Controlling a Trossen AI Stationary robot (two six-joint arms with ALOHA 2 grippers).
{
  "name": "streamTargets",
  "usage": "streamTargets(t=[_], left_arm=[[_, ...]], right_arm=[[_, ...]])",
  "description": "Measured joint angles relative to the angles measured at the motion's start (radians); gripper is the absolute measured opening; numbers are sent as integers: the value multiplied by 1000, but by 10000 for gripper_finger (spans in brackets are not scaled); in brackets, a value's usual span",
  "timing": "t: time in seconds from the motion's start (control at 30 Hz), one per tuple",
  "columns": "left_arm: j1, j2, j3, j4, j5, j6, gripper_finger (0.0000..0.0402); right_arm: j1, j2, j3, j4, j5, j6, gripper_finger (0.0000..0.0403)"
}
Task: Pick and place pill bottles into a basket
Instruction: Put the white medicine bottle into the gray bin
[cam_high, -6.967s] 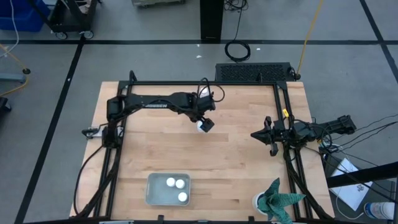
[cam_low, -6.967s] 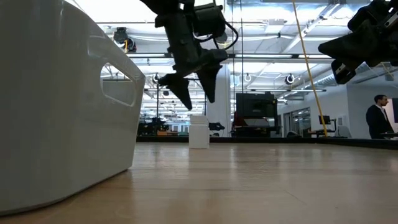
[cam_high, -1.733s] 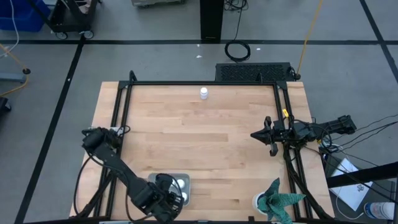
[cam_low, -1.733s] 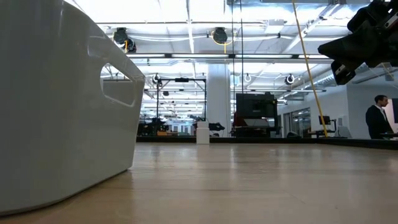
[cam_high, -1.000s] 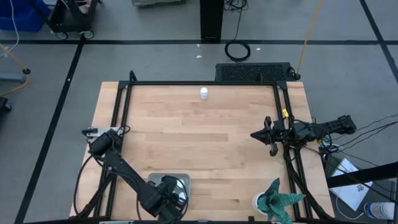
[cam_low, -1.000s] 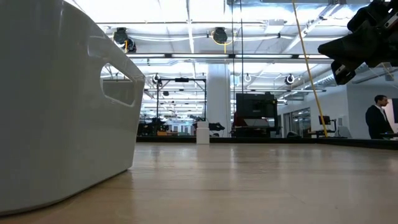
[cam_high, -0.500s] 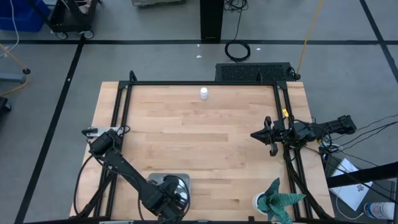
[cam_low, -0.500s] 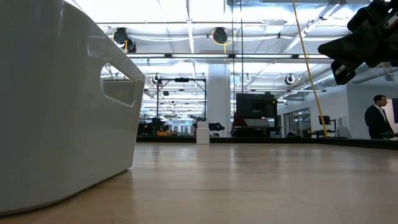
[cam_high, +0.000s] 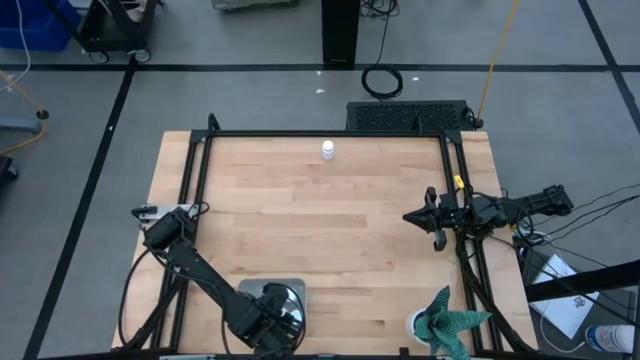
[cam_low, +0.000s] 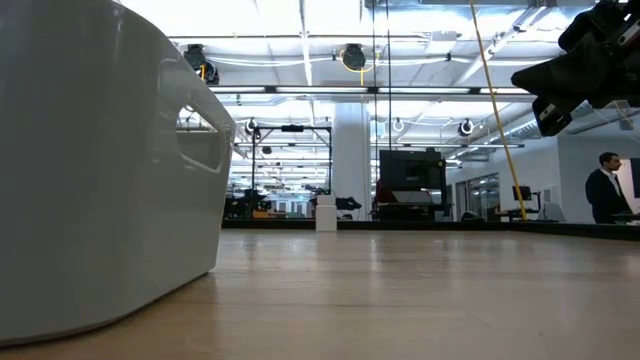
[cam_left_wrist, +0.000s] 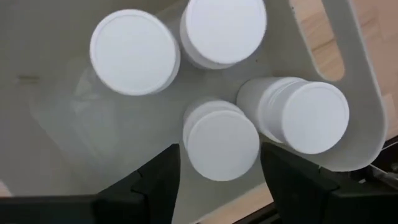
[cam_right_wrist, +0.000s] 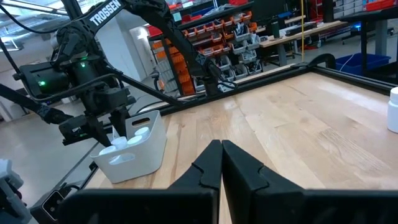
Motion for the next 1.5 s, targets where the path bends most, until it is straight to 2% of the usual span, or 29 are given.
streamTargets(t=[0.3, 0.57, 0.67, 0.83, 0.97, 1.1, 1.33, 1.5], left_arm=[[0, 0, 16, -1, 66, -24, 229], [5, -60, 69, -11, 43, -27, 225], [7, -102, 72, -16, 23, -32, 199], [23, -189, 73, -20, -111, -12, 124], [54, -257, 73, -24, -189, 47, 60], [102, -326, 73, -23, -224, 135, 9], [212, -437, 73, 5, -286, 334, 18], [324, -511, 73, 79, -288, 530, 5]], right_arm=[[0, 0, 0, 0, 0, 0, 4], [0, 0, 0, 0, 0, 0, 4], [0, 0, 0, 0, 0, 0, 4], [0, 0, 0, 0, 0, 0, 4], [0, 0, 0, 0, 0, 0, 4], [0, 0, 0, 0, 0, 0, 4], [0, 0, 0, -1, 0, 0, 4], [0, 0, 0, -3, 0, 0, 4]])
